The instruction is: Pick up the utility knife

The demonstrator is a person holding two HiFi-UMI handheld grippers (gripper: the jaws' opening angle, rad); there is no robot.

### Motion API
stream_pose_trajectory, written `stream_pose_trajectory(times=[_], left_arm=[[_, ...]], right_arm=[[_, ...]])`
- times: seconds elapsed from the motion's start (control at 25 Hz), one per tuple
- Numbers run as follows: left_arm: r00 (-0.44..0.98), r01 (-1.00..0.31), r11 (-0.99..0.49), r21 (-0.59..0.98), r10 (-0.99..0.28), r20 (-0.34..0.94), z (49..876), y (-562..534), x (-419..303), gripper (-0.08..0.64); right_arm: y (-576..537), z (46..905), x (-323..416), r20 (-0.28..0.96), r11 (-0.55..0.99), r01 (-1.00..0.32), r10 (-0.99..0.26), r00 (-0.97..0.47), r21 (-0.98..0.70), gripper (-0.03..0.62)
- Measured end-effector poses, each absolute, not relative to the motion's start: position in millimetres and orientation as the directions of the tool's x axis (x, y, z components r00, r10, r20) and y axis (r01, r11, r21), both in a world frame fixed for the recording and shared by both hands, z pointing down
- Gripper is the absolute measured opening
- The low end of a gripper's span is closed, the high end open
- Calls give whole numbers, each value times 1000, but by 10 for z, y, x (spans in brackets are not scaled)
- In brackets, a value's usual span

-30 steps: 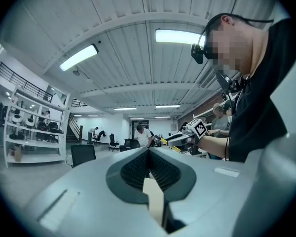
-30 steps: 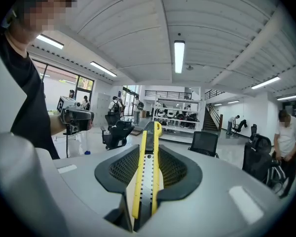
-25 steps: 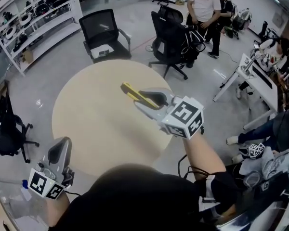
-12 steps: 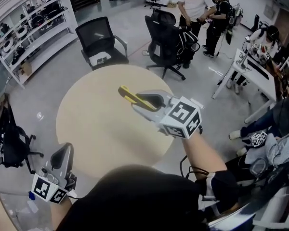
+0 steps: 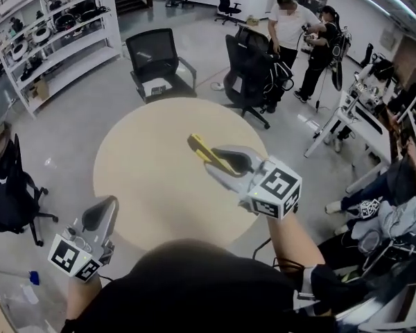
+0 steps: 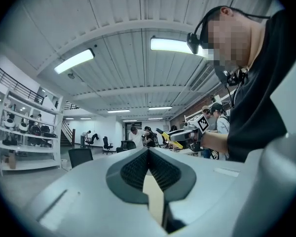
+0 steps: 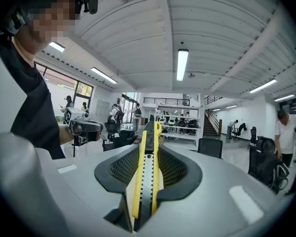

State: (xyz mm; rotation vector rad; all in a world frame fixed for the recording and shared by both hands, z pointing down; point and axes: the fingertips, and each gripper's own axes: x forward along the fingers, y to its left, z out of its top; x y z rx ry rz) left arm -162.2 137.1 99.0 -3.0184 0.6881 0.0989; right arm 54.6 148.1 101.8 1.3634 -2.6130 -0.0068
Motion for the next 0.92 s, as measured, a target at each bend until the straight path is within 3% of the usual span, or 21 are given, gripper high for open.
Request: stream_pose_trajectory(times=[0.92], left_arm=[[887, -453, -891, -20, -448, -113, 1018, 1388, -1692, -6]], right_arm=[[1476, 995, 682, 171, 567, -816, -820, -547, 110, 140]])
